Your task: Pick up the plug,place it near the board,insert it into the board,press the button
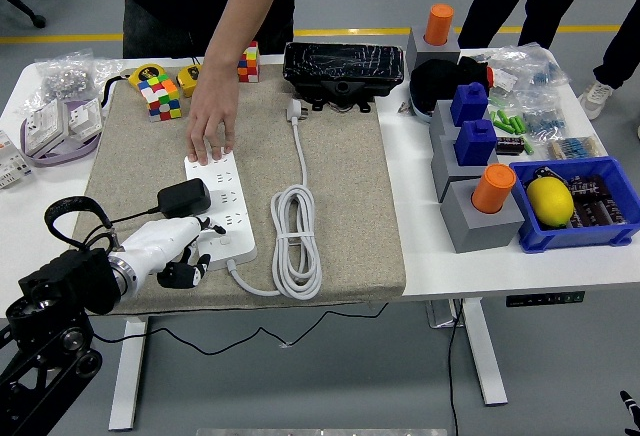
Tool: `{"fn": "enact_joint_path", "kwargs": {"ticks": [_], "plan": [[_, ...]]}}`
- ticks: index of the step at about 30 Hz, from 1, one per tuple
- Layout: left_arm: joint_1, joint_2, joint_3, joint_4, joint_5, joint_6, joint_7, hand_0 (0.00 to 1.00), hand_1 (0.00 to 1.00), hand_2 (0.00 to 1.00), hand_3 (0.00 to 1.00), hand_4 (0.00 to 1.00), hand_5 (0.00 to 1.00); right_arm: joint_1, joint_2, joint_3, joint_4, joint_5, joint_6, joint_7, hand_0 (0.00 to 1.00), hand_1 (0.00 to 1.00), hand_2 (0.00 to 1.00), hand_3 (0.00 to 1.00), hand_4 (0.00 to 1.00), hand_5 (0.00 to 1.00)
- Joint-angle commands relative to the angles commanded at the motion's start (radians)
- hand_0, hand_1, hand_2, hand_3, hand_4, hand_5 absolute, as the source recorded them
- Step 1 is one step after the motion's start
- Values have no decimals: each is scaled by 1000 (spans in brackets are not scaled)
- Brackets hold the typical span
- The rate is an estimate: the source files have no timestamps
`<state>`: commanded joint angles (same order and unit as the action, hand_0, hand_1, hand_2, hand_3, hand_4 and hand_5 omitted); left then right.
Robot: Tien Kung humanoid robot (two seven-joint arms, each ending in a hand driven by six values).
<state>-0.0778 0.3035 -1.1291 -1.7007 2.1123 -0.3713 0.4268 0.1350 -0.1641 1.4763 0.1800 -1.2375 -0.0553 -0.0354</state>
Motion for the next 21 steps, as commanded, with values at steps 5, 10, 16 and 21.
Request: {"fn": "enact_joint_path", "kwargs": {"ticks": [5, 10, 16, 21], "plan": [[0, 3, 3, -16, -8, -6, 8, 159, 2, 124, 825, 442, 2, 0, 0, 1, 0, 0, 0, 0, 860, 823, 795, 822, 998, 998], [-1, 5, 7, -15, -11, -9, 11, 157, 2, 121, 807, 421, 2, 2, -2, 0, 0, 1, -1, 1, 859, 824, 795, 823, 998, 998], [-2, 5, 10, -12, -11, -12, 12, 157, 2, 120, 773, 423, 2, 3, -2, 2, 0, 0, -1, 0, 857, 824, 795, 823, 998, 998], [-3, 8, 14, -5, -8, -9, 10, 157, 2, 120, 773, 423, 2, 4, -3, 0, 0, 3, -2, 1, 857, 824, 795, 823, 998, 998]]}}
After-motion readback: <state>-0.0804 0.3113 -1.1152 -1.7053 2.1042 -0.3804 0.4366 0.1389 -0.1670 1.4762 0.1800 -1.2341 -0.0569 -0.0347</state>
